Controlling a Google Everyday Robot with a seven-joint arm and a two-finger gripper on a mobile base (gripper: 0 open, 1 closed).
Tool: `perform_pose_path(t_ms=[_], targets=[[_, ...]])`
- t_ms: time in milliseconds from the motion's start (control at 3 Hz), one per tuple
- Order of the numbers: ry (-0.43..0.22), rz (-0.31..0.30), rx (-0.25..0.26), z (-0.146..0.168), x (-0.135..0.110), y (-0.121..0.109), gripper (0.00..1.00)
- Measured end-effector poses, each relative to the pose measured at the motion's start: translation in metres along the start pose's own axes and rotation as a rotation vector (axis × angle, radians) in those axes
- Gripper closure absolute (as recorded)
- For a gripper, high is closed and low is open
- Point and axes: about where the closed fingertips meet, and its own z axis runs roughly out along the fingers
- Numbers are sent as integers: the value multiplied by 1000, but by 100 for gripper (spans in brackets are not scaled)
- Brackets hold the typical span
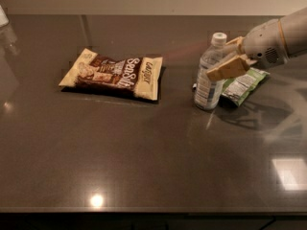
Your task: Move blue plastic bottle near green jalapeno chip bag
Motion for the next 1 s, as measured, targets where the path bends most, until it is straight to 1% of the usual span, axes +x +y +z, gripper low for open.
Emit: perform_pose_path(t_ms=[333,1000], targets=[[-16,-2,-3,-1,3,-2,59],[-19,-2,-7,-1,4,-2,12]])
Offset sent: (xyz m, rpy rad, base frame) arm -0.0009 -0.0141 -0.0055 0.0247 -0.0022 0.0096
